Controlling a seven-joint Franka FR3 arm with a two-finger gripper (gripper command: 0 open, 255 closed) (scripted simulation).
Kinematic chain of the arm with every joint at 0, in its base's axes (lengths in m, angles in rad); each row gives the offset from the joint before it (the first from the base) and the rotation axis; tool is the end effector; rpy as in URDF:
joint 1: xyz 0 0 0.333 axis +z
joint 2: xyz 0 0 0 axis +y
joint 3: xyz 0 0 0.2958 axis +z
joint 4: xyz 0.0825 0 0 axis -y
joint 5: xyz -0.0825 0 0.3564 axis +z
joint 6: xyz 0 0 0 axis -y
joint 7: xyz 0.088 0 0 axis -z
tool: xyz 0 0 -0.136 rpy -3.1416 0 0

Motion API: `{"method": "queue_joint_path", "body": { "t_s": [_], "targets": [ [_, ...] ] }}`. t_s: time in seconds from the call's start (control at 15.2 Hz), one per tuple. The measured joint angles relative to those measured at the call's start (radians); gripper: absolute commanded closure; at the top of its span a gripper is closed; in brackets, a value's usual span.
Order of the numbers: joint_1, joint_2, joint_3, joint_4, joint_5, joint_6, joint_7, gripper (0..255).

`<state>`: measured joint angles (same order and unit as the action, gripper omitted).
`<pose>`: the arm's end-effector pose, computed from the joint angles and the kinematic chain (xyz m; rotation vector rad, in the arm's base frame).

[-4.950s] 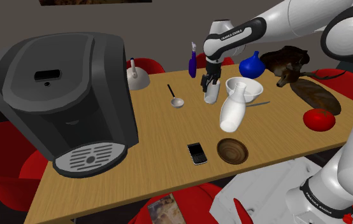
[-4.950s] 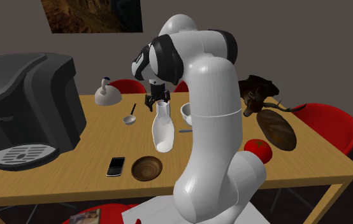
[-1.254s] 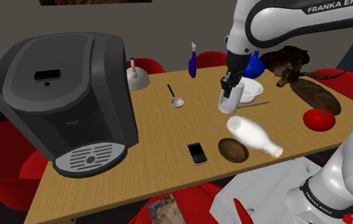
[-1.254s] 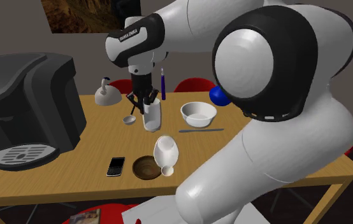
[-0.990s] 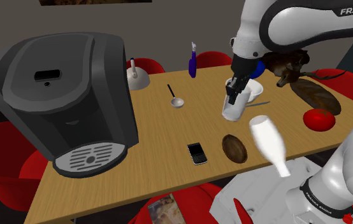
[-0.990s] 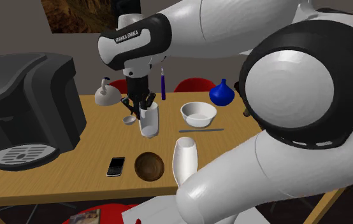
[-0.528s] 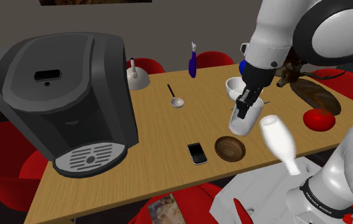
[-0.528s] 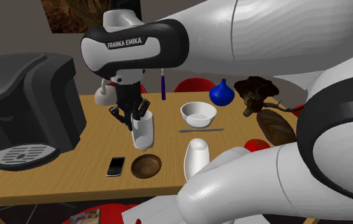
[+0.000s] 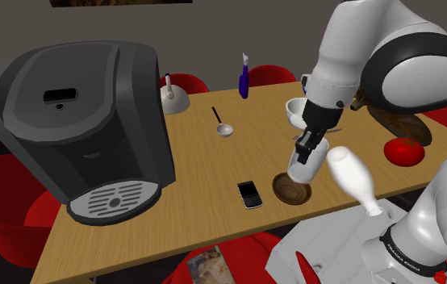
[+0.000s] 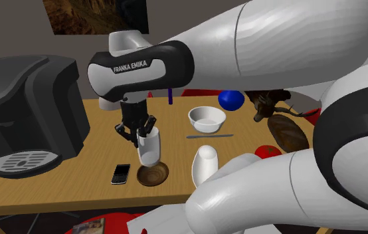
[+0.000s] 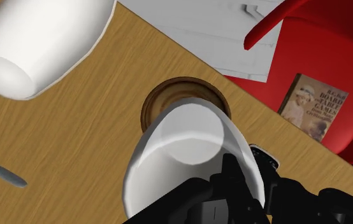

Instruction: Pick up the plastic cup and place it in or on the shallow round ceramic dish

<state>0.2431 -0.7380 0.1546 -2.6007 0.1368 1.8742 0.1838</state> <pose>0.2884 0.1356 0.4458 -3.1067 -0.2084 -0.0002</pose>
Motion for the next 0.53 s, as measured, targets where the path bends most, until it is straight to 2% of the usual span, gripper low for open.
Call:
{"method": "queue_joint_path", "body": {
  "t_s": [0.53],
  "targets": [
    [0.003,0.024,0.009,-0.097,0.010,0.120,-0.007,255]
  ]
}}
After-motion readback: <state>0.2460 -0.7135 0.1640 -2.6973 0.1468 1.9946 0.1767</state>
